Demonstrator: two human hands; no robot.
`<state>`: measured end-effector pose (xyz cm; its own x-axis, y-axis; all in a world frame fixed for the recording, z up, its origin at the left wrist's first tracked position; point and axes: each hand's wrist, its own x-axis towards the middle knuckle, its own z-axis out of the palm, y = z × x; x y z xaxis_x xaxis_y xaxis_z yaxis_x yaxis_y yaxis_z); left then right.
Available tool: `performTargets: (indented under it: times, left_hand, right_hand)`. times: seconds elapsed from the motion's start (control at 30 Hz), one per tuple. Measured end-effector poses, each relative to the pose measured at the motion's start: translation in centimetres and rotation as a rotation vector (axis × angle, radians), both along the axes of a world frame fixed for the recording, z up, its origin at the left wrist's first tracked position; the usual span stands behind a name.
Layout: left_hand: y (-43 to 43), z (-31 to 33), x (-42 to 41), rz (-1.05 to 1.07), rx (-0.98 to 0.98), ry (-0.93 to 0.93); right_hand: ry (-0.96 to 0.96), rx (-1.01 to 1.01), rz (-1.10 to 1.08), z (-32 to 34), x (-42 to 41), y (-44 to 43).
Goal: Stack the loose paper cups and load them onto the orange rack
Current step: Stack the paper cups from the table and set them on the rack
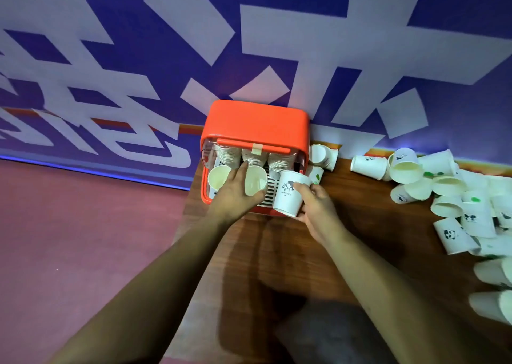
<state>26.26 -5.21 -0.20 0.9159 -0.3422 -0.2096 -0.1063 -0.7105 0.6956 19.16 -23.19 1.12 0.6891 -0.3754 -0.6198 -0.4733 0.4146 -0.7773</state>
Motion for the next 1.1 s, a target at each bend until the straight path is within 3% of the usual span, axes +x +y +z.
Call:
performTargets:
  times: [0.13, 0.43, 0.63, 0.73, 0.87, 1.1]
  left_hand:
    - [-1.6, -1.2, 1.0, -0.046, 0.15, -0.093]
    - [-2.5, -4.5, 2.0, -0.092, 0.252, -0.138]
    - [-2.1, -4.9, 1.7, -0.076, 0.16, -0.127]
    - [-1.4, -3.7, 1.4, -0.074, 0.082, -0.254]
    - [1.8, -3.0, 2.0, 0.095, 0.082, -0.432]
    - [5.6, -4.5, 3.6, 0.125, 0.217, -0.278]
  right_hand:
    - [0.057, -0.174, 0.061, -1.2, -0.2, -1.3]
    - [0.014, -0.349, 0.159, -2.5, -0.6, -1.7]
    - [-0.035, -0.436, 0.25, -2.7, -0.4, -1.5]
    - [-0.048, -0.46, 0.274, -2.6, 0.0, -1.1]
    - [-0.13, -0.52, 0.305, -2.2, 1.1, 0.0]
    - [-0.259, -0.542, 0.24, -2.9, 2.7, 3.2]
